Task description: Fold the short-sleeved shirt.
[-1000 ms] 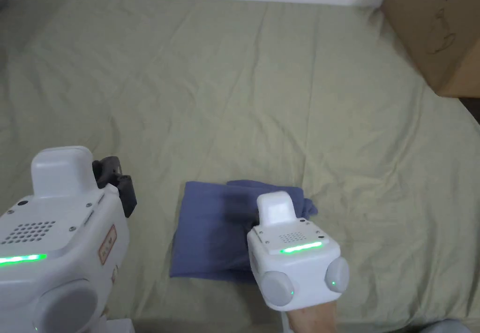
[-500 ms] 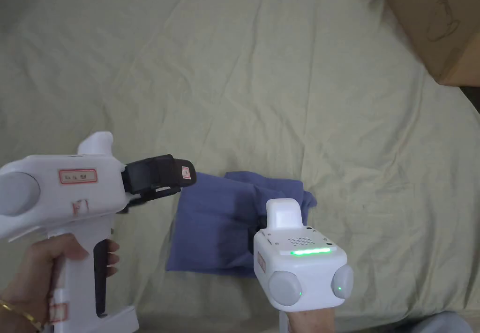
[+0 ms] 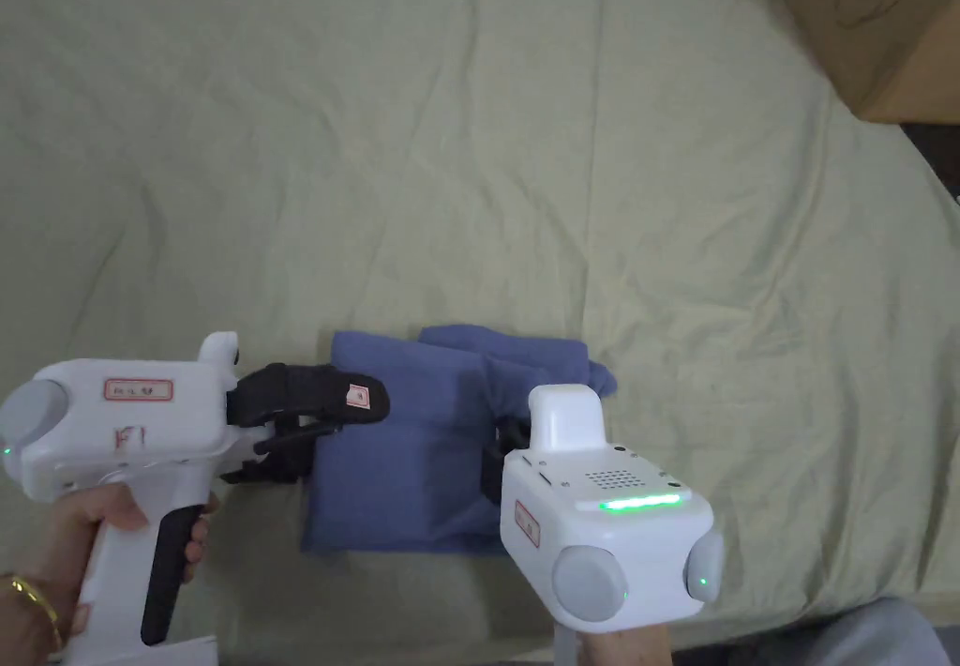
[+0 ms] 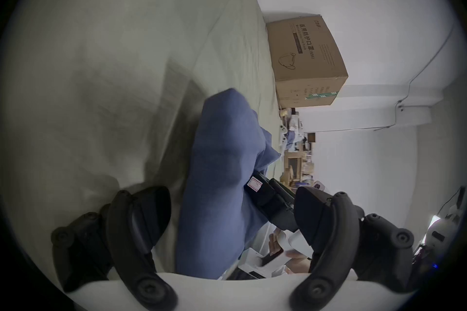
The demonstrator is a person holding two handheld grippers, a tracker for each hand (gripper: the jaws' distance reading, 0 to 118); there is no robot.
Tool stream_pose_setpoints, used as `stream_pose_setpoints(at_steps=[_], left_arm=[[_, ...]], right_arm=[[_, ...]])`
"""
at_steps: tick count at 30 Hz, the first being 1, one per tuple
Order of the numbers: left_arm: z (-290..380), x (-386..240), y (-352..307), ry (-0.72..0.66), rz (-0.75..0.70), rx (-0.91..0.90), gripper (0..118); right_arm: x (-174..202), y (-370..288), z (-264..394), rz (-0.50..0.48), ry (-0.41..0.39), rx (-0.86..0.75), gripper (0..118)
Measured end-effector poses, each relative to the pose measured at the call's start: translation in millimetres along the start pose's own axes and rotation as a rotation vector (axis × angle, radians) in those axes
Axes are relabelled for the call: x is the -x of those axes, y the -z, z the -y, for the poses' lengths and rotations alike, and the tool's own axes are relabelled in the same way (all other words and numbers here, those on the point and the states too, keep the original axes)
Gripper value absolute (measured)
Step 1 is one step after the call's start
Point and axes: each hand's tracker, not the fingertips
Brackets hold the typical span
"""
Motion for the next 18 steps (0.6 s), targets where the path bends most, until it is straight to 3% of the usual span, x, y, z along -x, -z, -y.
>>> stream_pose_setpoints(at_steps=[2,4,5,7,12,18], left_arm=[[-4,1,9,0.002,0.011,0.002,69],[-5,1,26,-0.001,-0.095,0.05,29],[-8,1,27,0.006,-0.123,0.048,24],[-10,-7,24,-0.06,-0.101,0.038,22],[-6,-52,24,-0.088,-0.333,0.004,20],[-9,-81,-24,-0.055,-0.36,-0.017,19]], right_arm=[[0,-1,-1,-0.004,-0.001,0.003,0],[-1,0,-3,-0.007,-0.003,0.01,0],[-1,0,-4,-0.009,-0.004,0.016,0],[-4,-1,-10,-0.021,0.005,0.029,0],[-12,-18,-39,-0.073,0.025,0.055,0],[-32,-92,-78,-0.103,-0.029,-0.132,0]])
